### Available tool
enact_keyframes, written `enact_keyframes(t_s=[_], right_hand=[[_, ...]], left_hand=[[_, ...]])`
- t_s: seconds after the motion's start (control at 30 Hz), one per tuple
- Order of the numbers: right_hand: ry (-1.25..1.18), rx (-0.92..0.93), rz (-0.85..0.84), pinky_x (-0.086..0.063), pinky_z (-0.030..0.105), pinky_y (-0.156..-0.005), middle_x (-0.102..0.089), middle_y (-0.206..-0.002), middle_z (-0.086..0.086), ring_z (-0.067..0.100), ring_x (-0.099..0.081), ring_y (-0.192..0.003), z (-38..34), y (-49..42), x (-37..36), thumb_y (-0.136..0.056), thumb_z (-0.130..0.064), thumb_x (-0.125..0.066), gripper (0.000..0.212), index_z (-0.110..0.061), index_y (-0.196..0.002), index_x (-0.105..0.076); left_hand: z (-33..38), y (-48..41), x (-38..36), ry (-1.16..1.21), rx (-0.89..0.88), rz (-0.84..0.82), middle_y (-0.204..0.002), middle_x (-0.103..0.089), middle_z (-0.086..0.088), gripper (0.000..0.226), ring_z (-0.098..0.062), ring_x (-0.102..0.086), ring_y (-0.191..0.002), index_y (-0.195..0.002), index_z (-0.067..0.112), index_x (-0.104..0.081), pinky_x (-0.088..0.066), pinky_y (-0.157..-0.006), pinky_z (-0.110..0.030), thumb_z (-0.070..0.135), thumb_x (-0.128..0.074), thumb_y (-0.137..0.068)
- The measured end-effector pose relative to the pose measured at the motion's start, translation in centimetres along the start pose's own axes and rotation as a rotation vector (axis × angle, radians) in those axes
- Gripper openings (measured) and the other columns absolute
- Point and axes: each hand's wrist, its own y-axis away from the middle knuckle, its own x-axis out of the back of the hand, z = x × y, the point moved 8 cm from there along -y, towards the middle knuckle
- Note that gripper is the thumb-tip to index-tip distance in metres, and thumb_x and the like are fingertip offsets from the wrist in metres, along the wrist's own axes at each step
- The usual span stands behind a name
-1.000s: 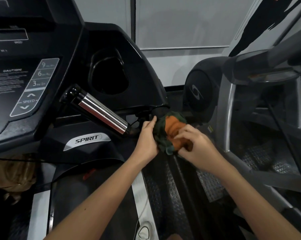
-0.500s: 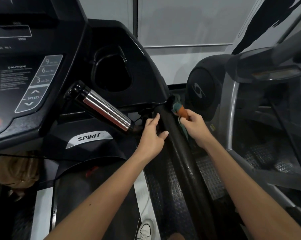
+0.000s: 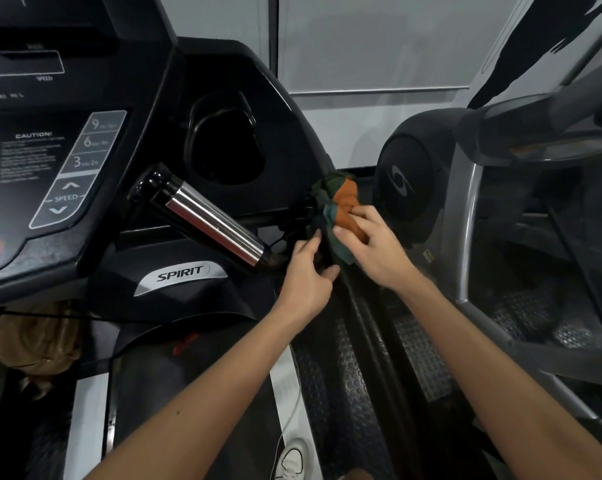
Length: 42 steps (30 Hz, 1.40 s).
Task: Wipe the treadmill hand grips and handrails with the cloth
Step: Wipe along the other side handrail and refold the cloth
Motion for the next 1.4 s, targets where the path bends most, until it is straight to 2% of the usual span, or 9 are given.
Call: enact_keyframes(t_s=[0.13, 0.3, 0.43, 0.63, 0.77, 0.93, 1.13, 1.3, 1.4], right_hand=[[-0.315, -0.178, 0.022, -0.041, 0.007, -0.076, -0.055, -0.102, -0.005, -0.003, -0.054, -0.085, 1.9, 0.1, 0.3, -0.094, -0.02, -0.052, 0.014, -0.015, -0.095, -0.066], [-0.626, -0.473, 0.08, -0.047, 0.011, -0.063, -0.066, -0.085, -0.008, -0.004, -0.06, -0.071, 4.4, 1.0, -0.6, -0.093, -0.025, -0.052, 0.015, -0.024, -0.088, -0.066], [-0.698, -0.598, 0.061, -0.047, 0.018, -0.065, -0.066, -0.087, -0.008, 0.002, -0.06, -0.079, 4.9, 1.2, -1.3, -0.093, -0.029, -0.052, 0.013, -0.026, -0.09, -0.065], [-0.289, -0.145, 0.104, -0.037, 0.015, -0.081, -0.048, -0.098, -0.004, 0.004, -0.051, -0.088, 1.1, 0.2, 0.5, -0.093, -0.023, -0.053, 0.014, -0.017, -0.09, -0.065], [0.199, 0.059, 0.025, -0.036, 0.028, -0.085, -0.042, -0.11, -0.009, 0.012, -0.041, -0.104, -0.9, -0.1, -0.7, -0.091, -0.037, -0.052, 0.022, -0.027, -0.107, -0.064], [-0.504, -0.252, 0.097, -0.044, 0.008, -0.076, -0.053, -0.11, 0.003, -0.002, -0.056, -0.09, 1.5, 0.1, 0.0, -0.093, -0.017, -0.053, 0.012, -0.015, -0.094, -0.065], [-0.954, -0.675, 0.023, -0.05, 0.021, -0.068, -0.066, -0.094, 0.0, 0.012, -0.063, -0.084, 4.1, 3.5, -1.4, -0.094, -0.032, -0.047, 0.029, -0.017, -0.116, -0.058], [-0.976, -0.636, -0.057, -0.052, 0.015, -0.06, -0.072, -0.084, -0.008, 0.005, -0.069, -0.075, 4.5, 6.8, -1.3, -0.095, -0.023, -0.045, 0.017, -0.027, -0.098, -0.061], [-0.914, -0.465, -0.077, -0.049, 0.028, -0.093, -0.061, -0.108, 0.003, 0.019, -0.061, -0.107, 4.0, 7.5, -0.4, -0.083, -0.012, -0.058, 0.017, -0.017, -0.098, -0.064]], left_hand=[[0.0, 0.2, -0.1, 0.043, 0.043, -0.015, -0.118, -0.036, 0.011, 0.064, -0.02, -0.046, -0.122, -0.146, 0.012, -0.026, -0.042, -0.103, -0.045, 0.001, -0.054, -0.091], [0.1, 0.3, -0.1, 0.017, 0.042, -0.009, -0.119, -0.035, 0.014, 0.064, -0.008, -0.041, -0.112, -0.147, 0.015, -0.025, -0.039, -0.106, -0.039, 0.002, -0.054, -0.091], [0.1, 0.3, 0.0, 0.013, 0.037, -0.013, -0.119, -0.035, 0.015, 0.063, -0.005, -0.04, -0.109, -0.147, 0.015, -0.025, -0.038, -0.107, -0.036, 0.003, -0.053, -0.091], [0.0, 0.1, 0.1, -0.049, -0.001, 0.001, -0.121, -0.04, 0.005, 0.061, -0.009, -0.045, -0.113, -0.144, 0.012, -0.029, -0.032, -0.098, -0.012, 0.002, -0.055, -0.09], [0.0, -0.1, 0.1, -0.076, -0.036, 0.019, -0.114, -0.042, -0.004, 0.047, -0.019, -0.05, -0.111, -0.135, 0.004, -0.043, -0.043, -0.098, -0.029, 0.0, -0.055, -0.089], [0.0, 0.2, 0.0, -0.02, 0.006, -0.022, -0.121, -0.039, 0.009, 0.064, -0.012, -0.048, -0.115, -0.146, 0.014, -0.026, -0.038, -0.105, -0.026, 0.003, -0.055, -0.09], [-0.2, 0.2, 0.0, -0.016, 0.037, -0.027, -0.122, -0.035, 0.015, 0.064, -0.014, -0.046, -0.119, -0.147, 0.017, -0.024, -0.038, -0.107, -0.032, 0.005, -0.054, -0.091], [-0.5, 0.1, -0.1, -0.018, 0.051, -0.036, -0.123, -0.036, 0.013, 0.064, -0.017, -0.047, -0.121, -0.147, 0.017, -0.023, -0.04, -0.106, -0.034, 0.005, -0.054, -0.092], [-0.6, 0.0, -0.1, -0.021, 0.046, -0.032, -0.122, -0.038, 0.009, 0.063, -0.01, -0.044, -0.121, -0.146, 0.012, -0.025, -0.034, -0.106, -0.021, 0.002, -0.054, -0.091]])
